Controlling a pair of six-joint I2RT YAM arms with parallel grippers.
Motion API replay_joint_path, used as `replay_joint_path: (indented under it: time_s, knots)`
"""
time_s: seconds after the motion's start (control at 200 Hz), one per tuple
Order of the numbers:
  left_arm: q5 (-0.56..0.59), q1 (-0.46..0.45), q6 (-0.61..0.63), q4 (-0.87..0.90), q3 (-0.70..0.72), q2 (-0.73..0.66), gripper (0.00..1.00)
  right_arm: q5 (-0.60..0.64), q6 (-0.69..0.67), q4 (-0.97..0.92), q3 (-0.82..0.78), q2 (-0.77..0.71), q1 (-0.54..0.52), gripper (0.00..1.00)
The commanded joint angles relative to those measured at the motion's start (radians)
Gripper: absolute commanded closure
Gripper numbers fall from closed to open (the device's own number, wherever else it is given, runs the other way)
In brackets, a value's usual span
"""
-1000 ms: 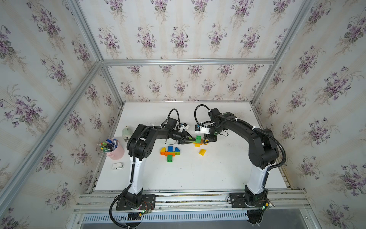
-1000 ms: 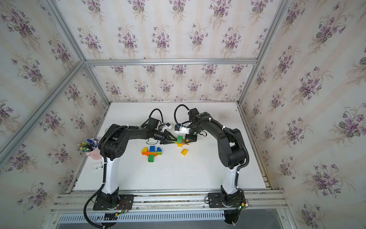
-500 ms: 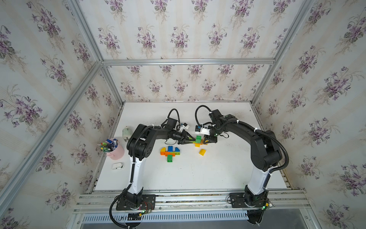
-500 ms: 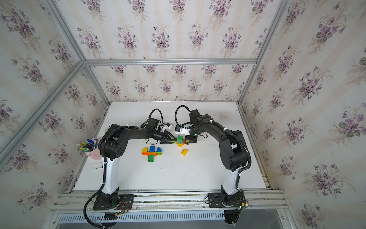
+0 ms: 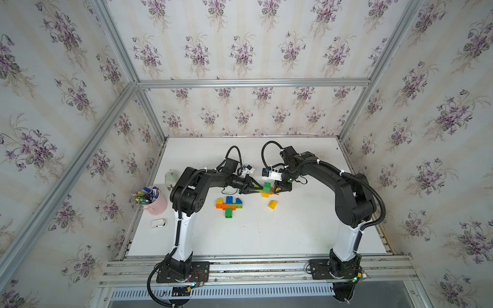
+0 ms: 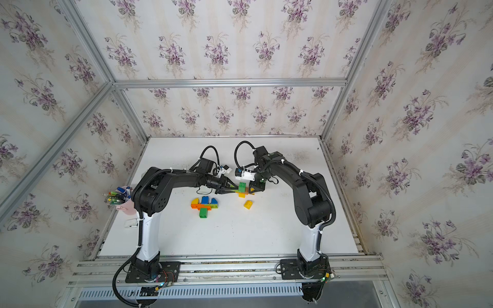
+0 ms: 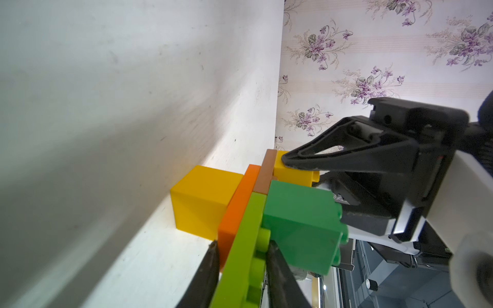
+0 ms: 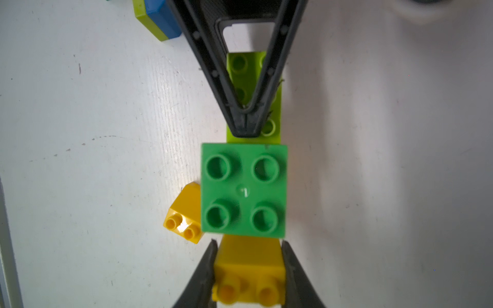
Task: Assemble a fork with lego
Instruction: Assemble the lego brick with the lego brick.
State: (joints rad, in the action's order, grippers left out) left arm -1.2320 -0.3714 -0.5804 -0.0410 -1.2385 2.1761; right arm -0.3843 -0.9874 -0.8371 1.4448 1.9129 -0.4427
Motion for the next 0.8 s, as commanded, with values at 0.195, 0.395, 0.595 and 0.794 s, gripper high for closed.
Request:
replay_joint_path:
  time_s: [0.195,0.395,0.595,0.794]
  knots:
    - [0.136,-0.003,0.021,0.112,0.008,-0.001,0.61,0.056,0.032,-0.014,0.017,0.029,-0.003,0.89]
    - [0.137,-0.003,0.02,0.112,0.004,-0.006,0.58,0.036,0.05,0.005,0.004,0.02,-0.004,0.8]
    - [0.136,-0.004,0.017,0.11,0.003,-0.018,0.54,0.034,0.06,0.024,-0.003,-0.003,-0.004,0.71]
    - [0.138,-0.004,0.017,0.111,0.002,-0.026,0.53,0.043,0.067,0.03,-0.013,-0.009,-0.004,0.64]
